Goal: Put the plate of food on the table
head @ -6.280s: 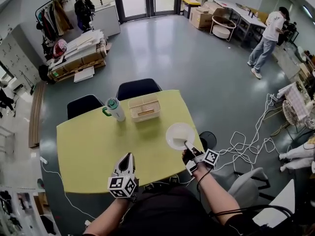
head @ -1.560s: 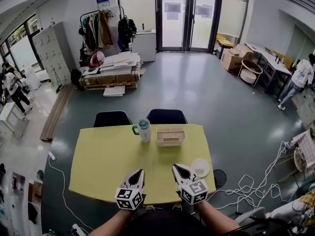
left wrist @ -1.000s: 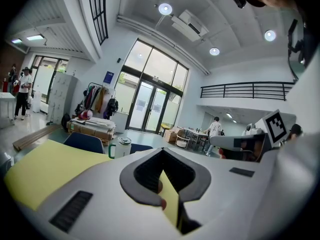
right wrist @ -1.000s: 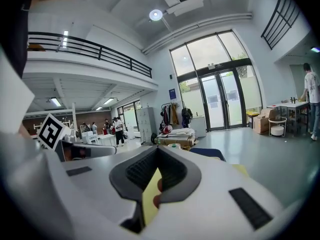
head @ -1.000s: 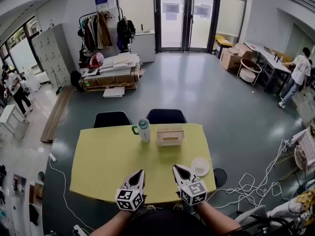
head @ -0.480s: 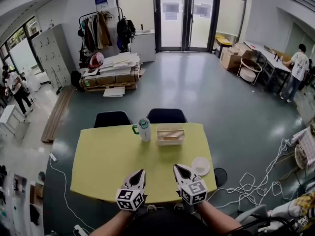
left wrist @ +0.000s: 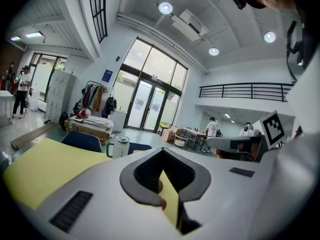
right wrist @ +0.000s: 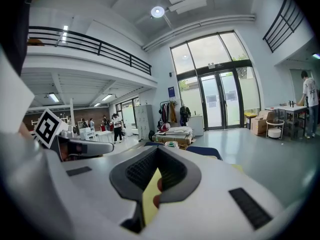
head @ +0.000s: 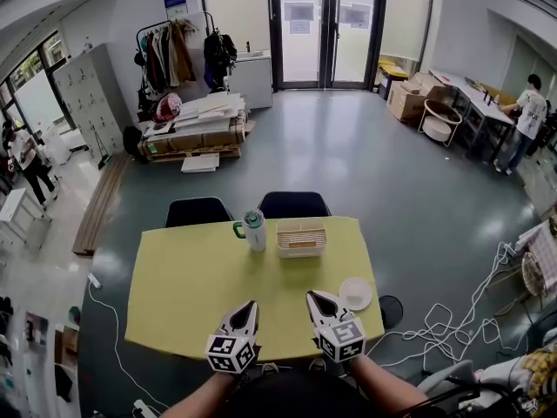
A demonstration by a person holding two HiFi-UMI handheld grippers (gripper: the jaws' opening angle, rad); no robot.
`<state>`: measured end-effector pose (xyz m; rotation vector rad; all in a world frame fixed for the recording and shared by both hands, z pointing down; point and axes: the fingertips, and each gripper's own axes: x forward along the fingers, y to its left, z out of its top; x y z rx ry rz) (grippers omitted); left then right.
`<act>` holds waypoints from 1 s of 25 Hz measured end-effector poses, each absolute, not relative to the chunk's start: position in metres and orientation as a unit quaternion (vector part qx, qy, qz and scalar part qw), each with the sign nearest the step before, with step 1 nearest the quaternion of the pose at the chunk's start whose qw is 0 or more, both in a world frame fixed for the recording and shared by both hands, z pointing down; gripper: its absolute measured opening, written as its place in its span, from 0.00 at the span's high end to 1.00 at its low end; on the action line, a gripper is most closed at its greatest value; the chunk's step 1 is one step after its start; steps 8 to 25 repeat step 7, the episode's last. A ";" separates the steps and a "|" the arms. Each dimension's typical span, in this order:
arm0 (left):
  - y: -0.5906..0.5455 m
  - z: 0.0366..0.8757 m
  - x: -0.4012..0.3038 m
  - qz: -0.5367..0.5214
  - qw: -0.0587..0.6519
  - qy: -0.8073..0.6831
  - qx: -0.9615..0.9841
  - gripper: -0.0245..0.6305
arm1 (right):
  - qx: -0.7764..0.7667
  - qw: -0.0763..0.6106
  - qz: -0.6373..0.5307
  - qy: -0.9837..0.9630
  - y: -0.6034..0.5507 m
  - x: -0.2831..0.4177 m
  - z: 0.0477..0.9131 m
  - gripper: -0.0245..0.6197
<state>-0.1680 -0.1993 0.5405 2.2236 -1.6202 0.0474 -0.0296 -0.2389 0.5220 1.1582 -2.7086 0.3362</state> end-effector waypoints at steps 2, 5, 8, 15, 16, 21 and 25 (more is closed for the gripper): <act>-0.200 0.541 -0.168 0.017 0.194 -0.577 0.793 0.95 | 0.390 0.091 0.114 -0.909 -0.240 -0.029 0.524 0.94; -0.205 0.539 -0.168 0.014 0.192 -0.577 0.794 0.95 | 0.392 0.093 0.112 -0.908 -0.246 -0.029 0.523 0.94; -0.210 0.537 -0.168 0.010 0.189 -0.577 0.795 0.95 | 0.392 0.093 0.108 -0.909 -0.251 -0.030 0.521 0.94; -0.210 0.537 -0.168 0.010 0.189 -0.577 0.795 0.95 | 0.392 0.093 0.108 -0.909 -0.251 -0.030 0.521 0.94; -0.210 0.537 -0.168 0.010 0.189 -0.577 0.795 0.95 | 0.392 0.093 0.108 -0.909 -0.251 -0.030 0.521 0.94; -0.210 0.537 -0.168 0.010 0.189 -0.577 0.795 0.95 | 0.392 0.093 0.108 -0.909 -0.251 -0.030 0.521 0.94; -0.210 0.537 -0.168 0.010 0.189 -0.577 0.795 0.95 | 0.392 0.093 0.108 -0.909 -0.251 -0.030 0.521 0.94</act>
